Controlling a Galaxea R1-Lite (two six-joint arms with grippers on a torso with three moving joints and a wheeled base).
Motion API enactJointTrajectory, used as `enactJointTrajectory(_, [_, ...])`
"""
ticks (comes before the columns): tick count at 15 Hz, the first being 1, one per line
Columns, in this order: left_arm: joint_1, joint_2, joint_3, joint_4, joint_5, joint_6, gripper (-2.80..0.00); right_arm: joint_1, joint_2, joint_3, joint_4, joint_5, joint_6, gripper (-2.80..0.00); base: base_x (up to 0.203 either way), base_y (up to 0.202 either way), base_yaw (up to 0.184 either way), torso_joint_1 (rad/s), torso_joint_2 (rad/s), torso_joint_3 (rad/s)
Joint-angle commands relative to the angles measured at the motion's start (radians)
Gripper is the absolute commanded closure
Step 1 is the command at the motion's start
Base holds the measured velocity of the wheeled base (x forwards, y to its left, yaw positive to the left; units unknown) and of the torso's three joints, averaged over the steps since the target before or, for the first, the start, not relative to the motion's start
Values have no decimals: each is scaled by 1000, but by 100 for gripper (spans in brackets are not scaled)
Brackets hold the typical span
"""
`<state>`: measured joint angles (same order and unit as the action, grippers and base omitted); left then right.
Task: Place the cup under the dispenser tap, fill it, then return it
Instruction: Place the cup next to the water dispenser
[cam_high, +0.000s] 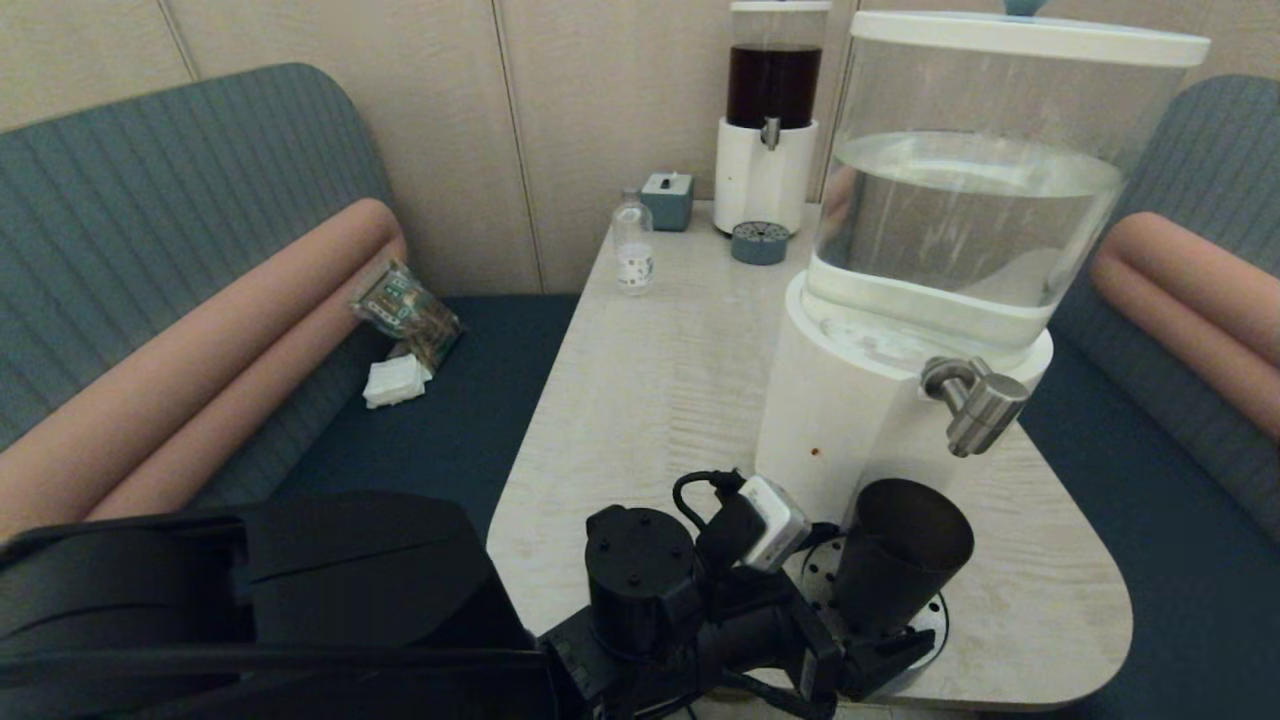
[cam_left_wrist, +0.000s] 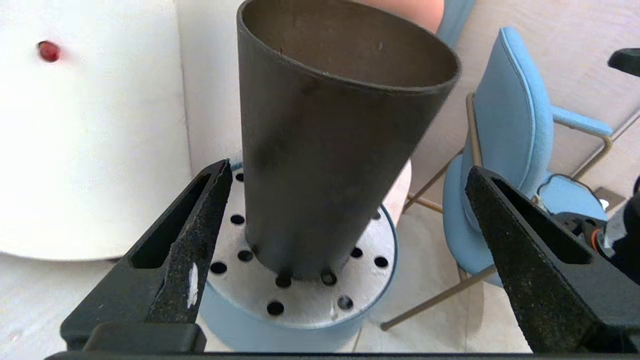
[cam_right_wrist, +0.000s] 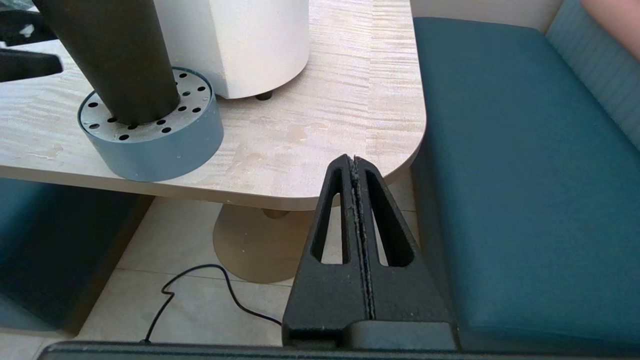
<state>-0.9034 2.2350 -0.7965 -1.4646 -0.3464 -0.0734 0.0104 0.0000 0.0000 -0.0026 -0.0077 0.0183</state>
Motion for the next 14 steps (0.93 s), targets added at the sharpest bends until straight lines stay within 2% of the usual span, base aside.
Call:
enactJointTrajectory(1, [0,24,-27,-8,-2,-2,-280,0,0,2,0,0,0,0,0,0,0,0,0,0])
enactJointTrajectory(14, [0,101,-144,-6,6,-9,-280,0,0,0,0,0,0,0,0,0,0,0,0,0])
